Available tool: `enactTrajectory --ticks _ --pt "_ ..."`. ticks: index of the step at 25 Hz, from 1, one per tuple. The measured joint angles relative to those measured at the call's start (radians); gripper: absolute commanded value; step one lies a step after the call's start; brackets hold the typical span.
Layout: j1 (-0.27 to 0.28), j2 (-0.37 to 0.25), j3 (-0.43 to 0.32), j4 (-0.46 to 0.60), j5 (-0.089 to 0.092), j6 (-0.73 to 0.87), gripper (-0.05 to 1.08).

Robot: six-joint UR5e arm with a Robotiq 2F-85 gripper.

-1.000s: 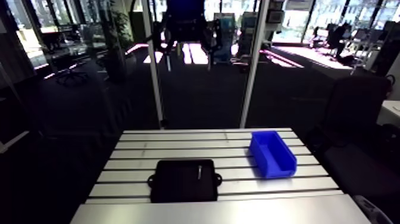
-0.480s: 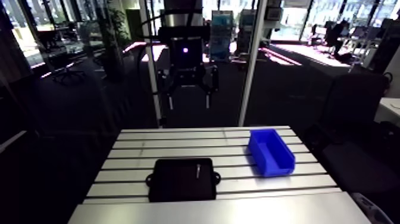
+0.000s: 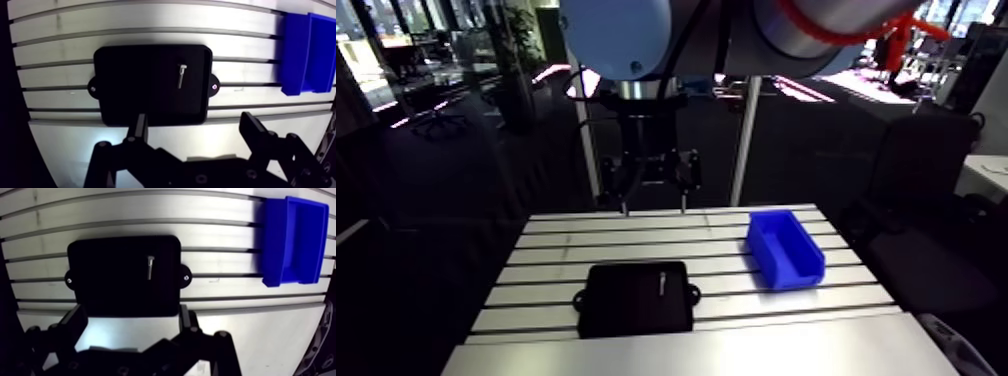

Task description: Pick up the M10 bolt from the tray and put it into the blue bin.

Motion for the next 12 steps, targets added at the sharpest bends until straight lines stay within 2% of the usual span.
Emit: enactTrajectory --ticks 12 --pt "-0.018 0.046 0.044 -0.029 0.004 0.006 0.01"
